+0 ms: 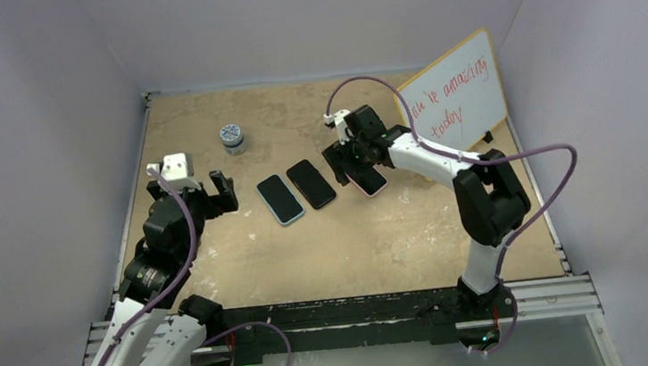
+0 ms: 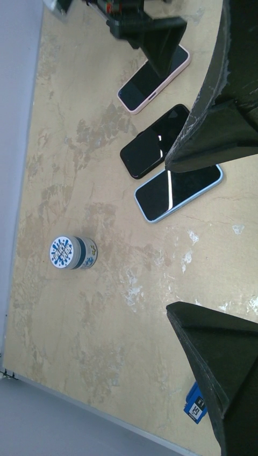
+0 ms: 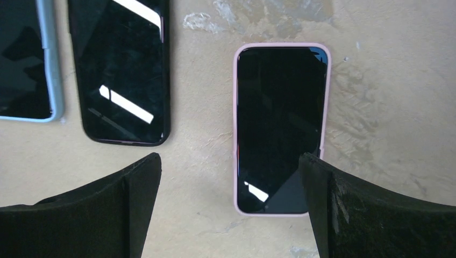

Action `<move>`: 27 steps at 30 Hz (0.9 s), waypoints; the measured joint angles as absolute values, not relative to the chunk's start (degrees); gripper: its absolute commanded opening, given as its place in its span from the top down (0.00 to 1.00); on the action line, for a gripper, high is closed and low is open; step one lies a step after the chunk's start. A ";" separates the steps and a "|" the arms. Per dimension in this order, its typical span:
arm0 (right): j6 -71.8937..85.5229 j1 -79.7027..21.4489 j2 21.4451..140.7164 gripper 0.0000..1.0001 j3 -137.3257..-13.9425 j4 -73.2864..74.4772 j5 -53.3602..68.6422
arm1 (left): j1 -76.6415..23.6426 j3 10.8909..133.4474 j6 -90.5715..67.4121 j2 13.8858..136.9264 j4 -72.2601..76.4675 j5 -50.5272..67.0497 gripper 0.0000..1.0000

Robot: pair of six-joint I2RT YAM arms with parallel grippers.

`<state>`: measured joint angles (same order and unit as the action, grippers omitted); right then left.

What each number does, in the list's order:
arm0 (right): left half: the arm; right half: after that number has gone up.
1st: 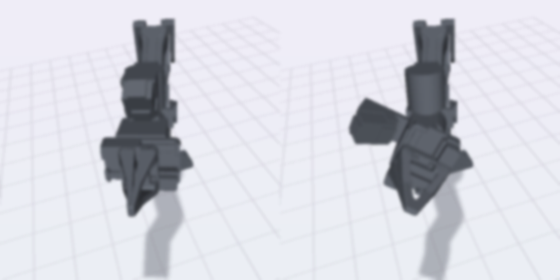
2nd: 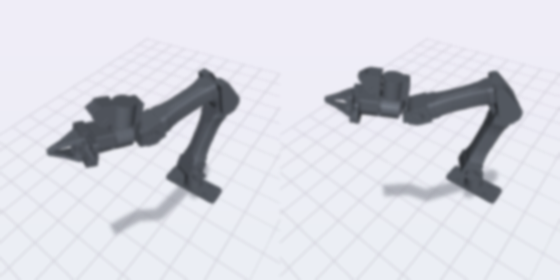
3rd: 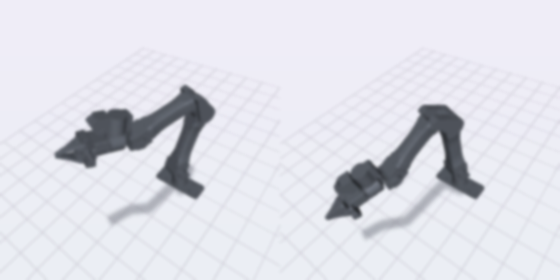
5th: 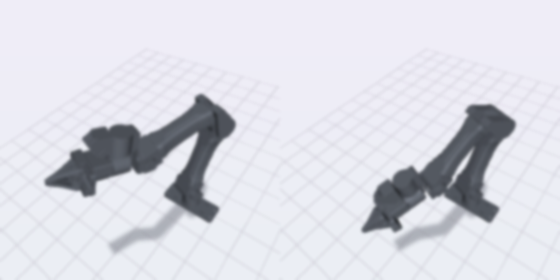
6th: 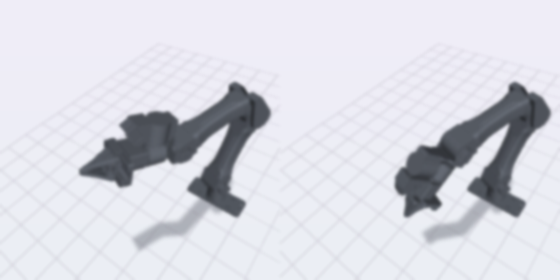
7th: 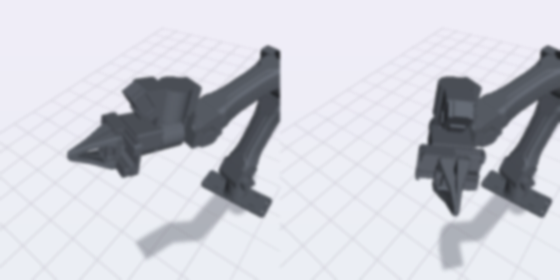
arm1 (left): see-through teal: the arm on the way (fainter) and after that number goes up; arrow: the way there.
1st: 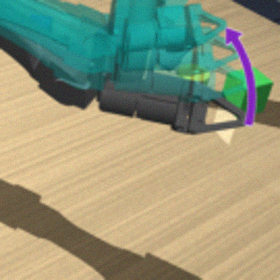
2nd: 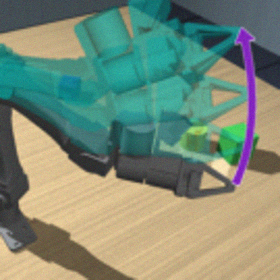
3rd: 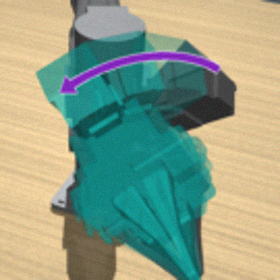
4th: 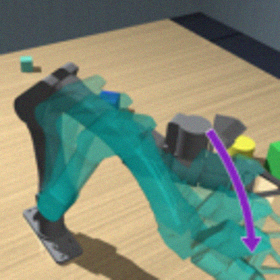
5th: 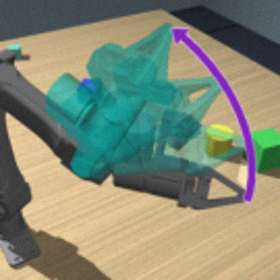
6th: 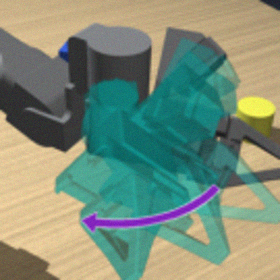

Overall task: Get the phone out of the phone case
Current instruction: Pick up the phone at the center of the board.

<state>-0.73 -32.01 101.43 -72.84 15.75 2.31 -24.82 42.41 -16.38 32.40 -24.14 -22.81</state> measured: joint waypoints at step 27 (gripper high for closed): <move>-4.69 -28.75 113.25 0.01 -81.41 23.00 -3.99 | -25.30 42.41 -15.40 31.31 -24.49 -22.48 0.04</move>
<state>-4.69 -28.75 113.25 -81.41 23.00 -3.99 -25.30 42.41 -15.40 31.31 -24.49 -22.48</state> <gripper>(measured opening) 0.987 0.957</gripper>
